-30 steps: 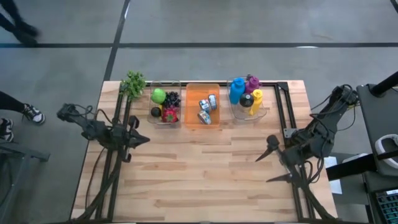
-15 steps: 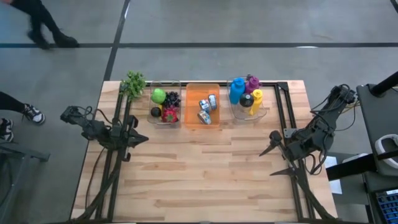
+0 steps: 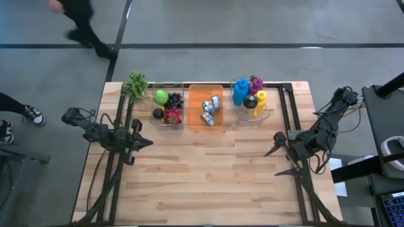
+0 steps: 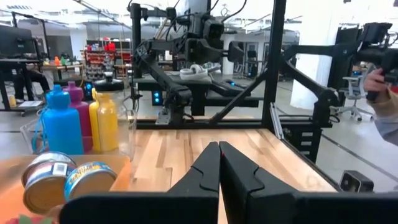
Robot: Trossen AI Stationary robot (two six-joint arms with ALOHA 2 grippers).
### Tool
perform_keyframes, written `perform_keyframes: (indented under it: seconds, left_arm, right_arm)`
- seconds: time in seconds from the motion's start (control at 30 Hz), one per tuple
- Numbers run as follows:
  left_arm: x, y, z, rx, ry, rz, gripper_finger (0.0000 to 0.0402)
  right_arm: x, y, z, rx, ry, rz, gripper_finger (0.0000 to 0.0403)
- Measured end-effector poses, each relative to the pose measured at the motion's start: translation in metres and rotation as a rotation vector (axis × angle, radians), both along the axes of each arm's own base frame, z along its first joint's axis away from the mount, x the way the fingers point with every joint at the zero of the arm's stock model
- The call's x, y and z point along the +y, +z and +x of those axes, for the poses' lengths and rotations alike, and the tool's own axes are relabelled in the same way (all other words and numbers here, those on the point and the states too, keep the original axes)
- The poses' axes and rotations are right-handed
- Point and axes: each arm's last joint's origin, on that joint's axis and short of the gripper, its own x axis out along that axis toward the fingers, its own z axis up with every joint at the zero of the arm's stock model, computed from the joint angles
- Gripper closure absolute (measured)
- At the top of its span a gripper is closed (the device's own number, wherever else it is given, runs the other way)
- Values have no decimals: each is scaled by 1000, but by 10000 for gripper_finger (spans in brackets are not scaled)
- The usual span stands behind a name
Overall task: Pick & Place Food Item
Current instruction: Return to Home Position
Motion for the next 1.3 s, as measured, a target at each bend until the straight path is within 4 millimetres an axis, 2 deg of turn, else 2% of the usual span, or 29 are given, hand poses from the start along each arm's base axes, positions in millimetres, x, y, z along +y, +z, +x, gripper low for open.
perform_keyframes:
  seconds: [0.17,0.37,0.77,1.3]
  left_arm:
    - [-2,-12,3,-1,-1,-12,398]
    - [-4,-24,6,4,-1,-19,398]
    - [-4,-23,6,0,-2,-23,398]
    - [-4,-25,6,8,-1,-14,398]
  right_arm:
    - [-5,-6,-4,-12,0,5,44]
    - [-10,-4,-9,-42,1,24,44]
    - [-18,-17,-17,-64,1,33,44]
    - [-38,-42,-34,-203,-3,135,44]
